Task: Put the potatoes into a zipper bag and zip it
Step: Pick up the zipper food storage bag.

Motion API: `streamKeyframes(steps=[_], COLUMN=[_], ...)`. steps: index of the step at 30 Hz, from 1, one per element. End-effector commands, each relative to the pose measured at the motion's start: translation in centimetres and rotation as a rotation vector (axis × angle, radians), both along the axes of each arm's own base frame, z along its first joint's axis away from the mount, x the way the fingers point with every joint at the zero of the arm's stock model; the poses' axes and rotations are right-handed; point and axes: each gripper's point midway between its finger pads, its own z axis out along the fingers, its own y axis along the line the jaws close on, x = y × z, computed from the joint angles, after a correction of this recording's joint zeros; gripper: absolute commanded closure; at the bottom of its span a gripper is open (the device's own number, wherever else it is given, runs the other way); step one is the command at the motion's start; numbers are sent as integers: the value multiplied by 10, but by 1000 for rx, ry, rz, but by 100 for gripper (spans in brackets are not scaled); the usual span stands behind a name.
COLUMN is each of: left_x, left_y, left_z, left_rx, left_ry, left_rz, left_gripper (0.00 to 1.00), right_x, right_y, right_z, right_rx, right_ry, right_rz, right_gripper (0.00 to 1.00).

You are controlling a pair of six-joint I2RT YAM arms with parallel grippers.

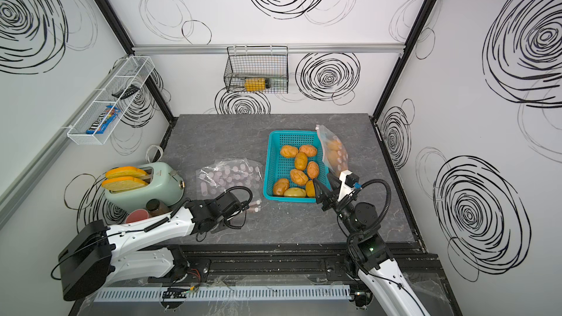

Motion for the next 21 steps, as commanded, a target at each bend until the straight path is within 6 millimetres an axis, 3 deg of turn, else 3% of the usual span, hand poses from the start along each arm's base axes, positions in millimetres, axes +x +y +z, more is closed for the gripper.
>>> streamKeyframes(steps=[1, 10, 13, 21], left_x=[4, 9, 16, 19], left_y=[6, 0, 8, 7], left_z=[-5, -20, -23, -21], left_rx=[39, 49, 71, 43], left_ry=[-3, 35, 35, 30], left_rz=[17, 24, 82, 89], left_gripper=[59, 58, 66, 68], right_x=[-2, -3, -4, -4], right_y=[1, 4, 5, 10], right_z=[7, 5, 4, 1], right_rx=[38, 53, 54, 58], right_ry=[-26, -23, -21, -5], right_rz=[10, 31, 37, 62], right_gripper=[32, 31, 31, 31])
